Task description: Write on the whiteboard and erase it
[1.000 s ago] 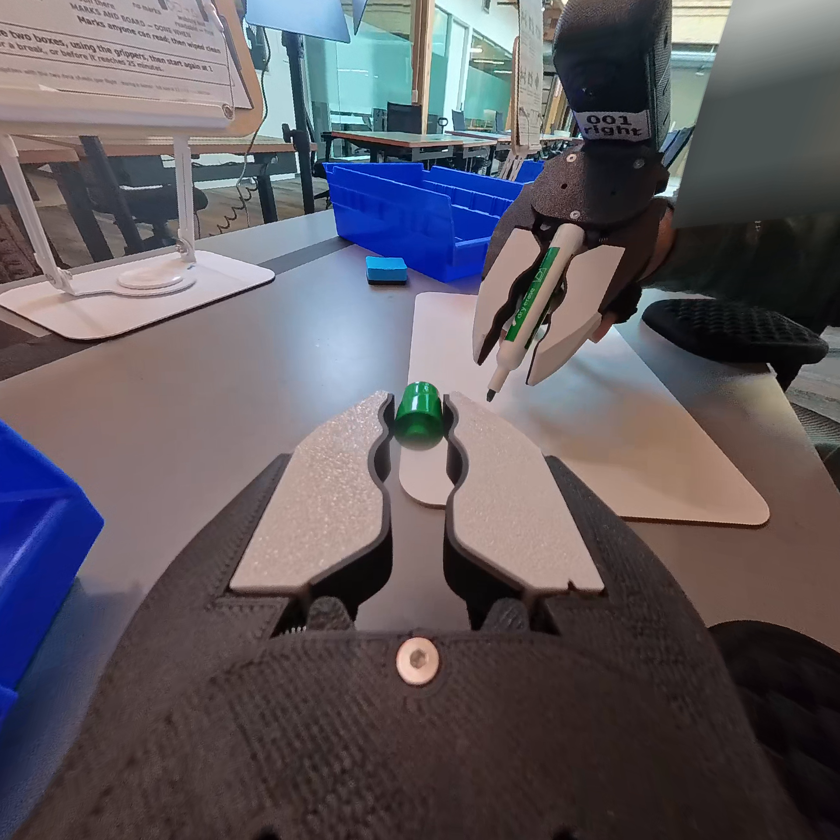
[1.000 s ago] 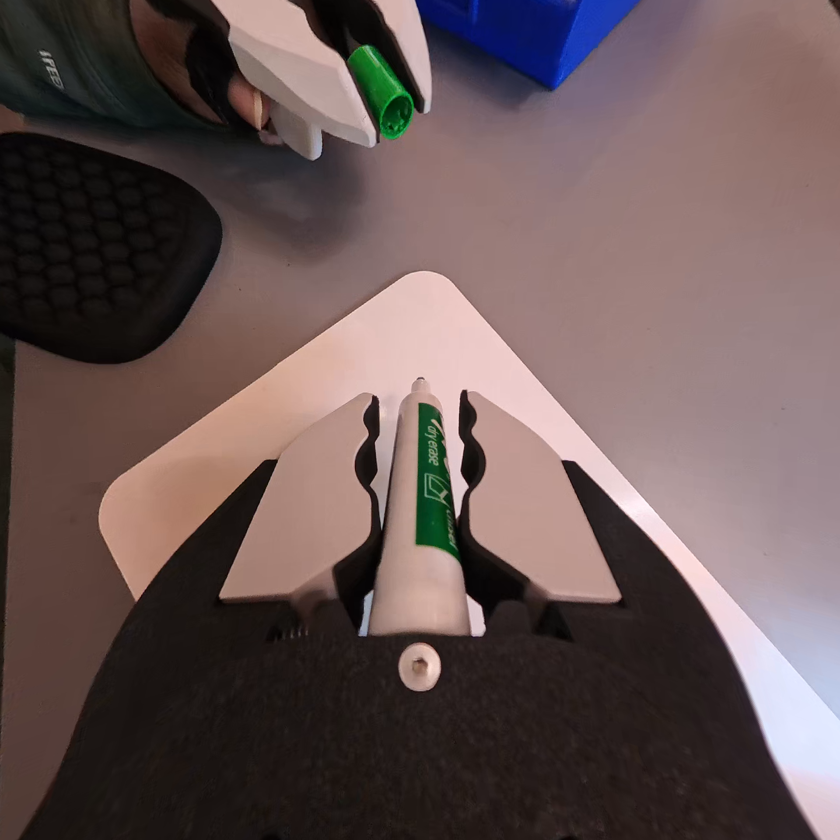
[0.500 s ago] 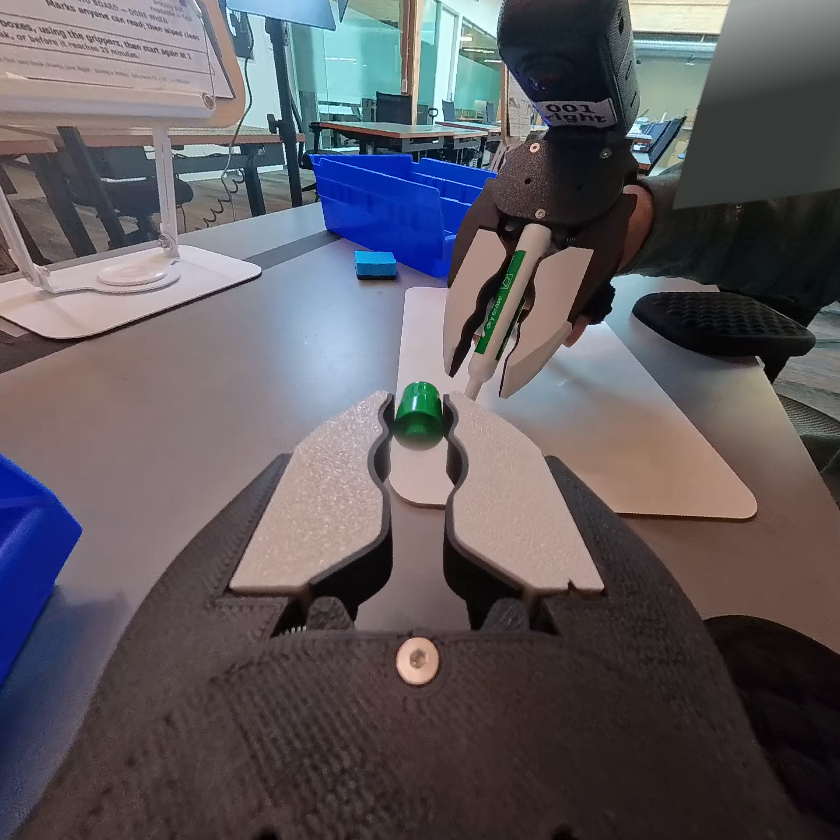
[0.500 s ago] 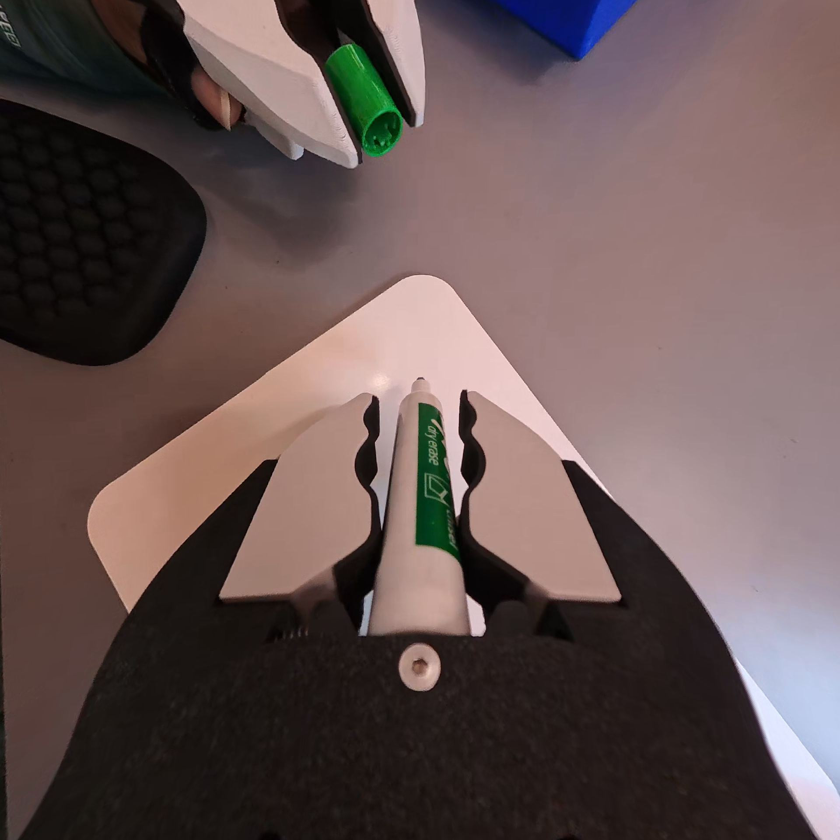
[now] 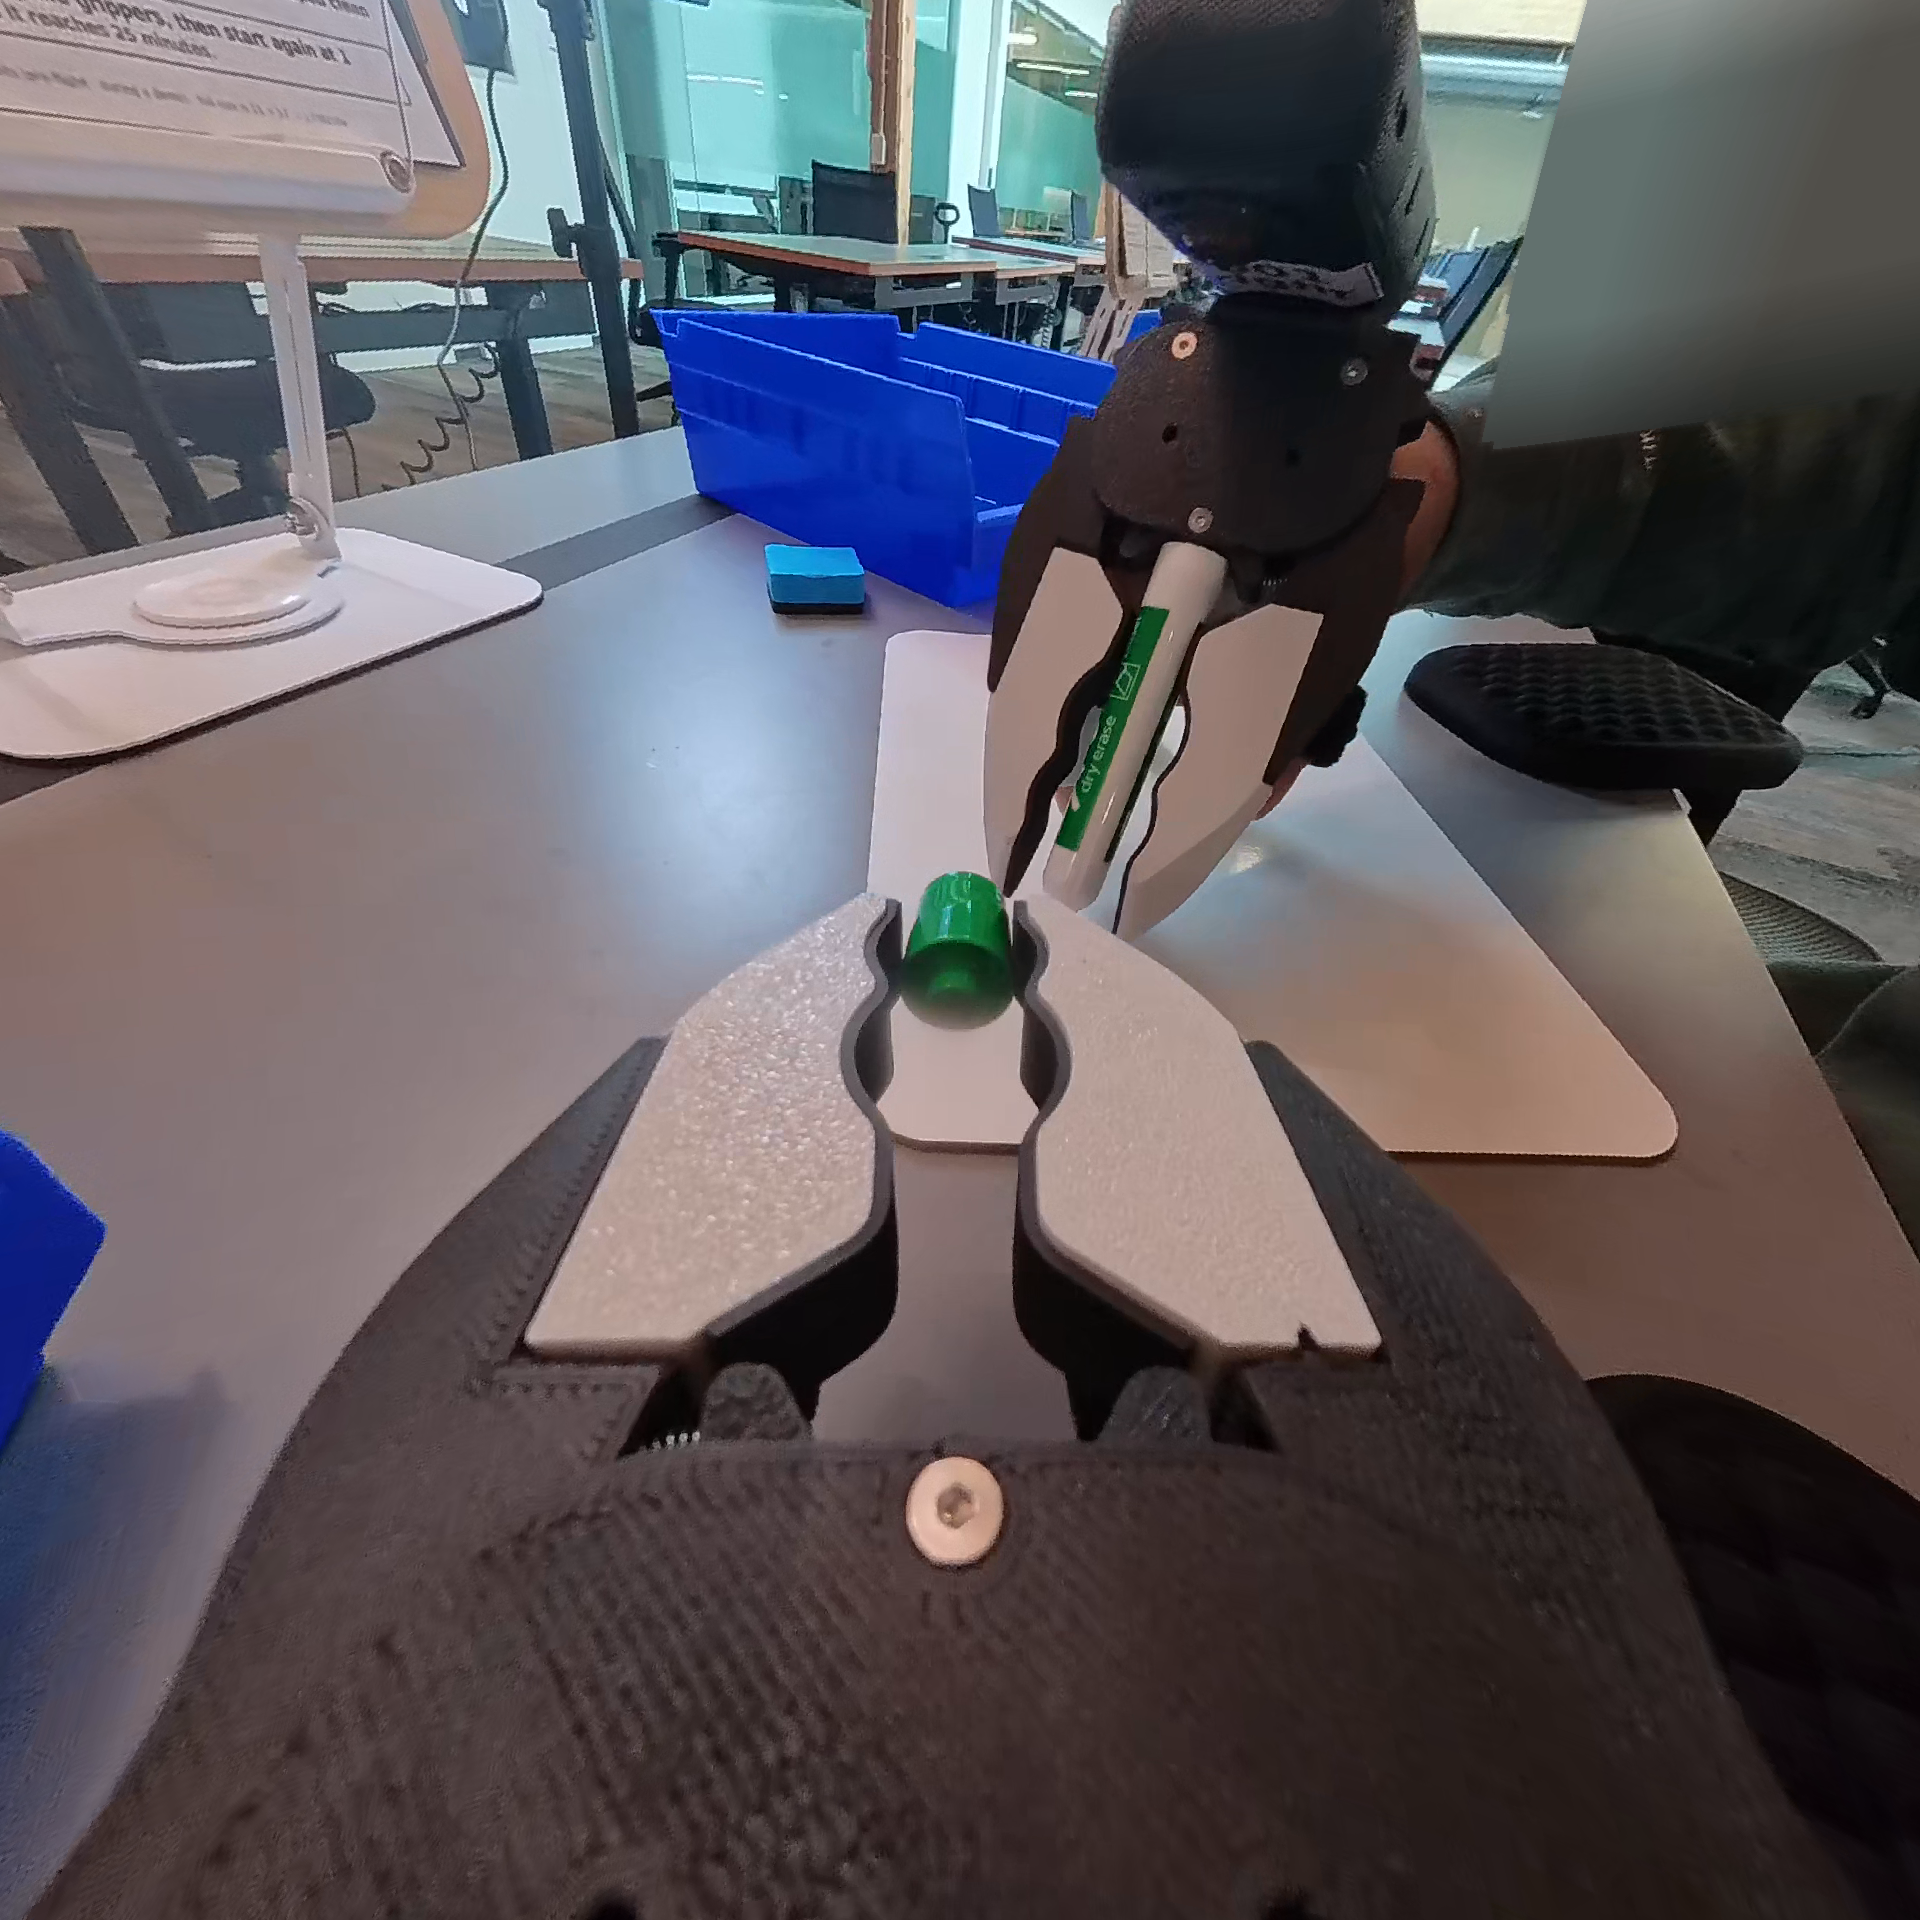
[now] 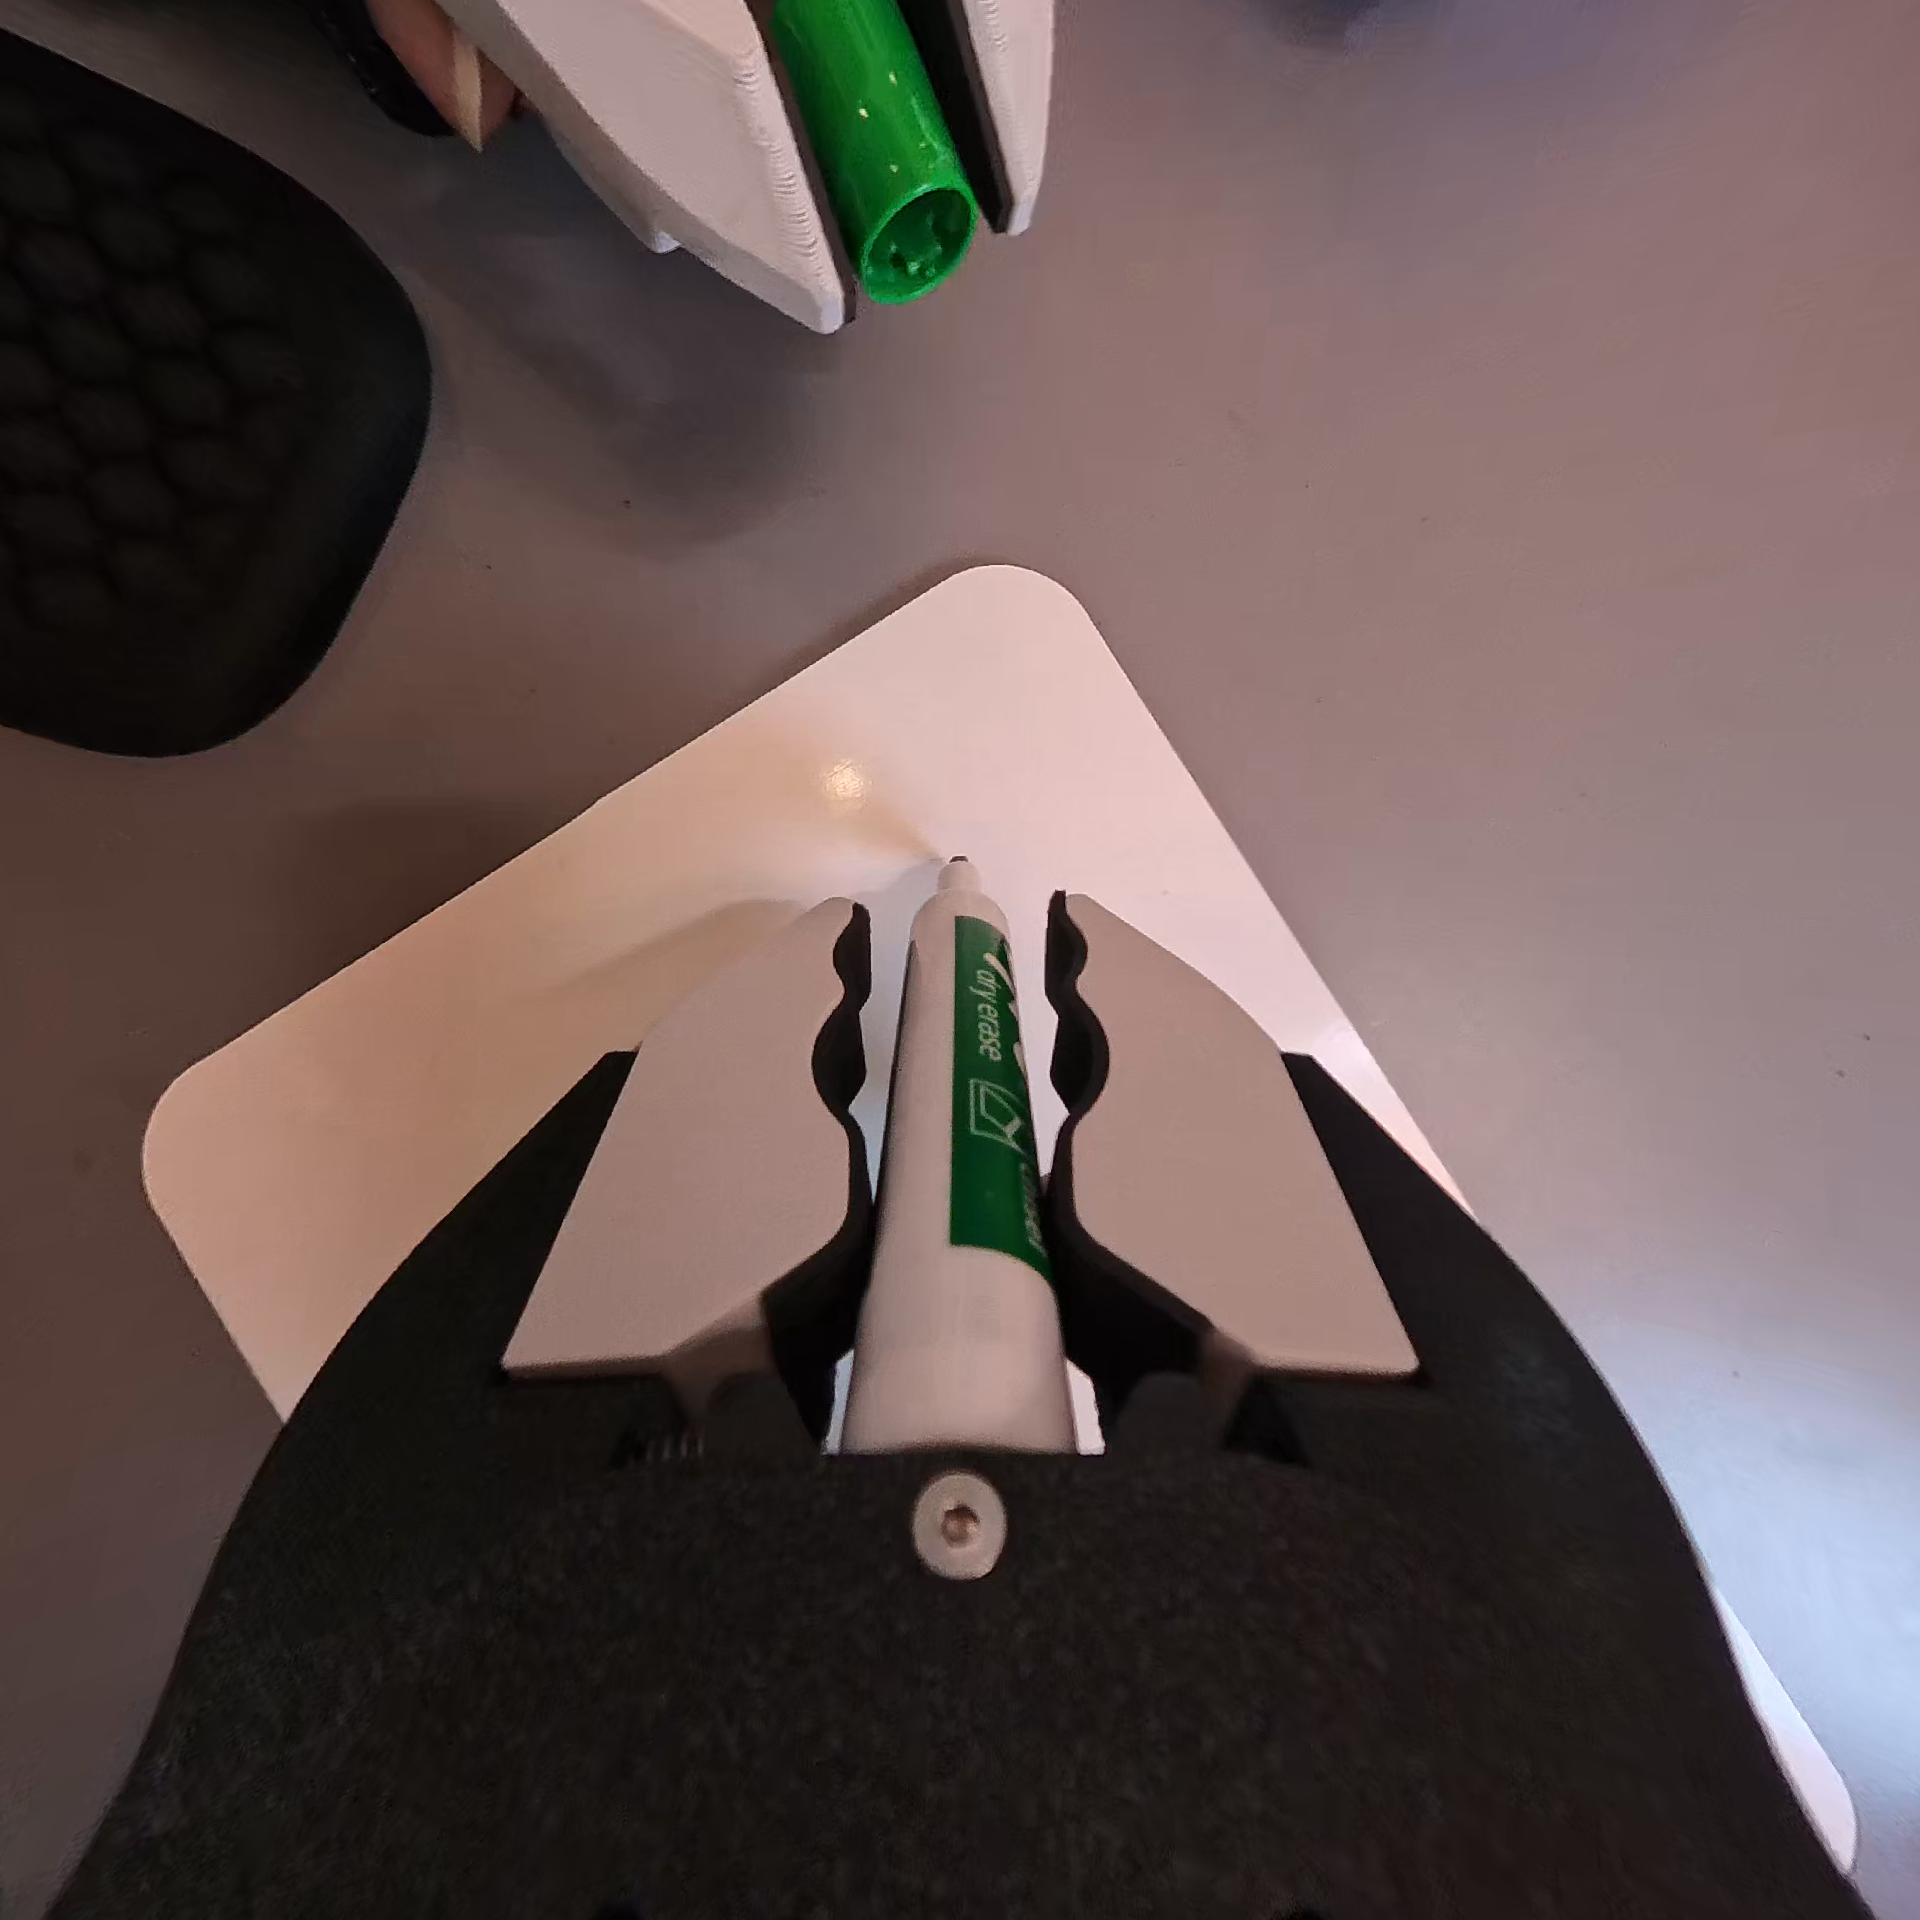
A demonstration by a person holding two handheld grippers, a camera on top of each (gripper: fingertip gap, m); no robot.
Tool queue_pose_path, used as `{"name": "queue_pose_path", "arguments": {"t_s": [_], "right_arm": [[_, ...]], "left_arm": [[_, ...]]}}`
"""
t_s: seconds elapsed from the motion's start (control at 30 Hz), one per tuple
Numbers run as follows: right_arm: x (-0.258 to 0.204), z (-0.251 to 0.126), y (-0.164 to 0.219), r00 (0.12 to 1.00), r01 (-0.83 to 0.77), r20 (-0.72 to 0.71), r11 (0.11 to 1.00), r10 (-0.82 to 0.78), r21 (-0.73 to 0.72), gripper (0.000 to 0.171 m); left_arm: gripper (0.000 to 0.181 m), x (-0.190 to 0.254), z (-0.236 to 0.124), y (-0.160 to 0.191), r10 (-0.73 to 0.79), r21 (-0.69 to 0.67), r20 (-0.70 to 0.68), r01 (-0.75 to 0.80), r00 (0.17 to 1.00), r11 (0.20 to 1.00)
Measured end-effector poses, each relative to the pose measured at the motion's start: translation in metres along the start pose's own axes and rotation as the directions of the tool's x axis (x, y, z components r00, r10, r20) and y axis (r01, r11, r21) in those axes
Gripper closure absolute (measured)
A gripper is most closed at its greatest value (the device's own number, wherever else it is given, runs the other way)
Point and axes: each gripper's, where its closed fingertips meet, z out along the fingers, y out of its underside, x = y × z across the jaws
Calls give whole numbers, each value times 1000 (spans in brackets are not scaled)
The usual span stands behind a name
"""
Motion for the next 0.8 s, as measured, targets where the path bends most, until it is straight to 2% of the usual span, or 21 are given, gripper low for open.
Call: {"name": "queue_pose_path", "arguments": {"t_s": [0.43, 0.8], "right_arm": [[4, 10, -6, 1000, 20, 18, 1000, -19, -17, 138], [-25, 16, -12, 992, 94, 86, 995, -91, -30, 138]], "left_arm": [[161, 3, 1, 3, 6, -17, -11, -6, 1000, 1000], [161, 3, 3, 4, -1, -29, -17, 0, 1000, 1000]]}}
